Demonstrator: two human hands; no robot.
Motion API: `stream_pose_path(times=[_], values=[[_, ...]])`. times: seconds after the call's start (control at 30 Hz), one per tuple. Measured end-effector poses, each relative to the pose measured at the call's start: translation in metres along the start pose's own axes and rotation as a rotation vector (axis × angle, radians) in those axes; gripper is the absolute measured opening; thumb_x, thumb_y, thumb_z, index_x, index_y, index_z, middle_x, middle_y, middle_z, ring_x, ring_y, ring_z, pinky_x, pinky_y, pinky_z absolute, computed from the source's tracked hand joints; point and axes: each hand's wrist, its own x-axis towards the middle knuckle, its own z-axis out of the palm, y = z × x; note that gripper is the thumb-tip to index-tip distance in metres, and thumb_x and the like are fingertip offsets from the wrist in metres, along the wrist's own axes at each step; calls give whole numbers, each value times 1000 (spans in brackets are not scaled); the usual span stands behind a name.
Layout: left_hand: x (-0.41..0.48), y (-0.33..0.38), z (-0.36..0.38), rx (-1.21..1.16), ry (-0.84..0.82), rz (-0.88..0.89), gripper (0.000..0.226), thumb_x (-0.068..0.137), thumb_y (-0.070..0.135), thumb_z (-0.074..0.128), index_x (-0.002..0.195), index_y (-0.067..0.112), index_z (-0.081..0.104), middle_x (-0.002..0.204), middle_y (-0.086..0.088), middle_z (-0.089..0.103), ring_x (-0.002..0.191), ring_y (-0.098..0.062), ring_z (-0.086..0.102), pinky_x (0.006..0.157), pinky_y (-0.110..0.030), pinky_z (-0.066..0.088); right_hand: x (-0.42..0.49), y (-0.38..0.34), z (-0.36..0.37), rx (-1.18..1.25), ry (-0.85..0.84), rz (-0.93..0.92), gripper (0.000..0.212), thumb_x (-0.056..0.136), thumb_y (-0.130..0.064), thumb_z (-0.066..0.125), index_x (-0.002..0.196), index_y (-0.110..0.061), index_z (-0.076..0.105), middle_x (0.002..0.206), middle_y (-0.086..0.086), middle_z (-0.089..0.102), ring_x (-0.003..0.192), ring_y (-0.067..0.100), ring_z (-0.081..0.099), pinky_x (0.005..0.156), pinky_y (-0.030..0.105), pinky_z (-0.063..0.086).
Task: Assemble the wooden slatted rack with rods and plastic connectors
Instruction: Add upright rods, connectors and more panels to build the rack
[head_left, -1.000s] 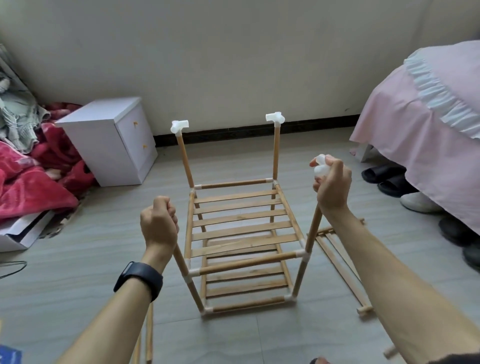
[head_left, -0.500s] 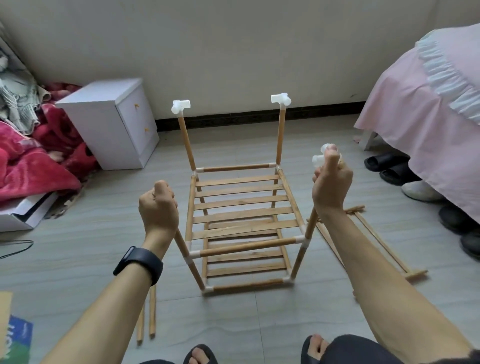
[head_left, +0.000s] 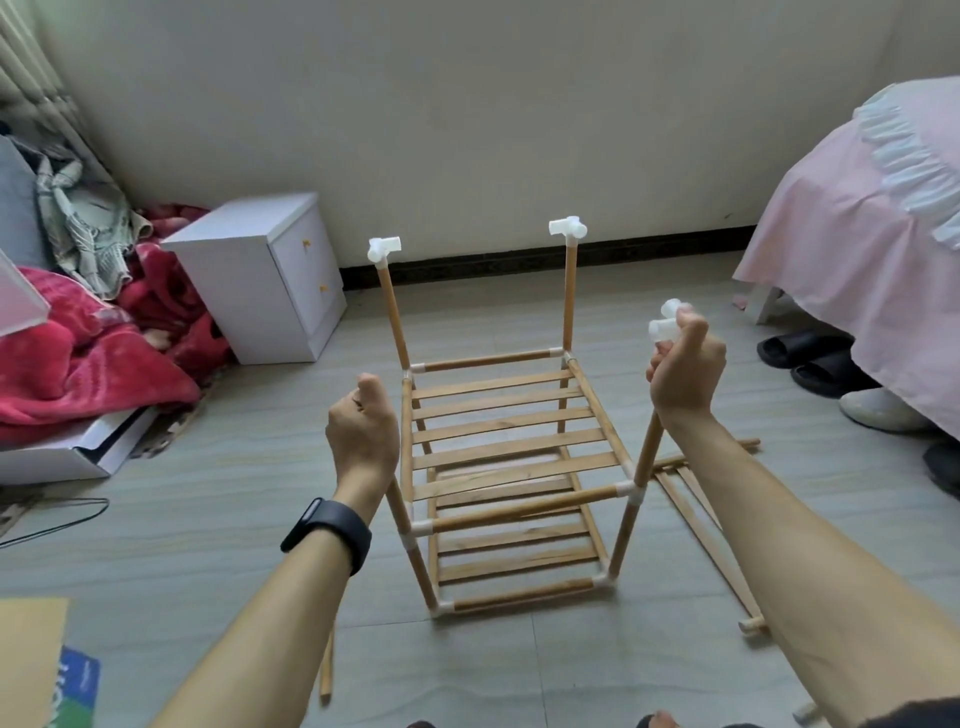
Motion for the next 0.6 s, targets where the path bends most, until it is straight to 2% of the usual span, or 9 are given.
stream_pose_path(times=[0.17,0.27,0.3,0.33,0.37,0.4,0.47,0.53,0.6], values=[[0,-7,-8,-35,-60,13,61,88,68,32,61,15,43,55,-10,41,55,-24,42,59,-40,41,-11,-2,-1,-6,-16,32,50,82,-65,41,60,-22,46,43,-8,41,42,8,40,50,28,34],[-3,-3,-17,-25,-150,9,59,102,58,39,63,15,46,54,-5,47,53,-22,47,61,-40,45,-30,-3,-12,-125,-78,36,67,88,-78,33,69,-17,51,57,-4,47,53,11,46,58,27,40],[-4,-1,-21,17,-192,31,56,102,57,40,67,13,48,58,-5,53,56,-21,52,63,-38,48,-39,1,-16,-191,-97,21,67,91,-76,31,77,-14,52,67,0,50,61,12,49,63,29,42],[-4,0,-25,77,-228,62,53,99,58,42,73,13,51,66,-6,60,61,-21,58,65,-36,51,-51,8,-21,-249,-88,13,57,95,-68,37,85,-13,51,76,3,51,69,15,50,68,31,43],[-5,-6,-33,128,-252,87,49,96,61,45,82,14,53,76,-6,65,70,-21,63,67,-32,52,-64,20,-23,-310,-62,17,43,96,-55,48,94,-12,51,87,6,51,79,18,52,74,35,45],[-7,-10,-37,162,-270,119,46,94,63,48,90,17,53,85,-4,66,78,-17,64,67,-27,51,-77,27,-29,-375,-6,35,39,92,-46,56,104,-10,50,101,11,50,92,22,52,80,38,46],[-16,-32,-52,204,-235,136,46,92,69,51,101,24,52,94,6,64,85,-6,63,65,-16,47,-109,47,-33,-444,6,73,51,83,-38,62,119,-7,46,116,15,45,105,24,45,84,35,43],[-31,-63,-68,217,-168,121,43,89,67,51,104,27,53,95,11,62,84,-1,61,64,-14,47,-138,65,-29,-505,-180,65,41,86,-30,66,117,-10,50,113,7,47,107,20,45,86,32,41],[-50,-100,-85,253,-103,62,29,94,54,58,103,26,53,96,9,62,84,-4,62,66,-20,51,-160,83,-16,-626,-441,3,28,88,-18,71,111,-19,55,107,-2,52,107,21,50,91,38,44]])
